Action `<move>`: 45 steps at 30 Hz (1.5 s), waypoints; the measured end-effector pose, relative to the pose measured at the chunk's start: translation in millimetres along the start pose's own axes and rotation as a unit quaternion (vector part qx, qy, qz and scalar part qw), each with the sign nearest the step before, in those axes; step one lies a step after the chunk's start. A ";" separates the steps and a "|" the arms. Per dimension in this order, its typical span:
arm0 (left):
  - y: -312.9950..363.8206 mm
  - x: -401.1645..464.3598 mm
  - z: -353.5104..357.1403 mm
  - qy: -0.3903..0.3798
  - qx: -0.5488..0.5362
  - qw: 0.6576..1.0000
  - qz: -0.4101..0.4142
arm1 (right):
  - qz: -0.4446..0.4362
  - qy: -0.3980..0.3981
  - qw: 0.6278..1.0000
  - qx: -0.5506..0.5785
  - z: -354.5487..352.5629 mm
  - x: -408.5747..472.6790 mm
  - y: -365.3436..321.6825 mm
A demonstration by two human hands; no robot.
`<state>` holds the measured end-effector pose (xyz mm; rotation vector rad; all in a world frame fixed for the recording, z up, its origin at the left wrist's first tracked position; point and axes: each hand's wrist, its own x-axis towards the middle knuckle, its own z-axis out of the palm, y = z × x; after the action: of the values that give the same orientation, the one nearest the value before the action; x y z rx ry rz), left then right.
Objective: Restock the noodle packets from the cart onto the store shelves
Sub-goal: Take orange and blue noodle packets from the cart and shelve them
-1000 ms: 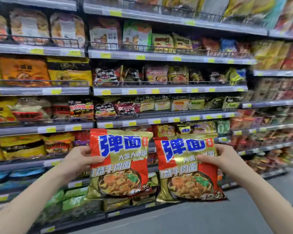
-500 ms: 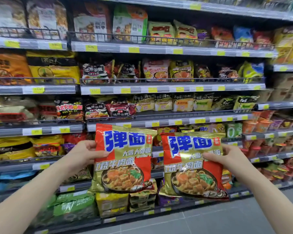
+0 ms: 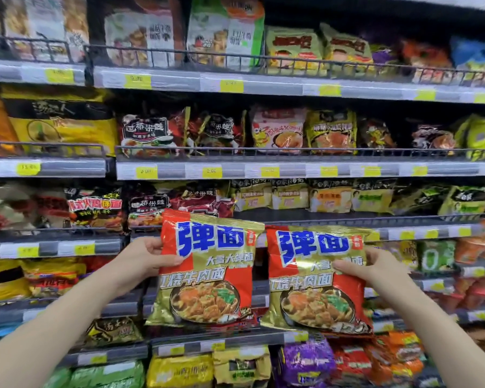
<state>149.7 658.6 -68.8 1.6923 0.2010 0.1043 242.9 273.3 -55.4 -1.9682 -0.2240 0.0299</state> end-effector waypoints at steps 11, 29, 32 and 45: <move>-54.2 71.9 -6.9 0.010 -0.020 1.000 -0.009 | 0.025 -0.074 0.996 0.033 44.8 95.9 52.8; -294.2 192.2 2.5 0.054 -0.028 0.986 0.157 | -0.073 -0.107 0.983 0.129 176.6 193.3 266.6; -309.2 197.4 2.4 0.071 -0.020 0.979 0.188 | -0.102 -0.092 0.976 0.170 191.4 201.8 282.5; -303.2 200.2 -11.6 0.108 -0.045 0.954 0.277 | -0.146 0.033 0.972 0.181 190.3 248.2 244.9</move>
<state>321.9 745.1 -377.0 1.6042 -0.1216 0.7101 497.9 395.3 -334.4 -1.5558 -0.4325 -0.1751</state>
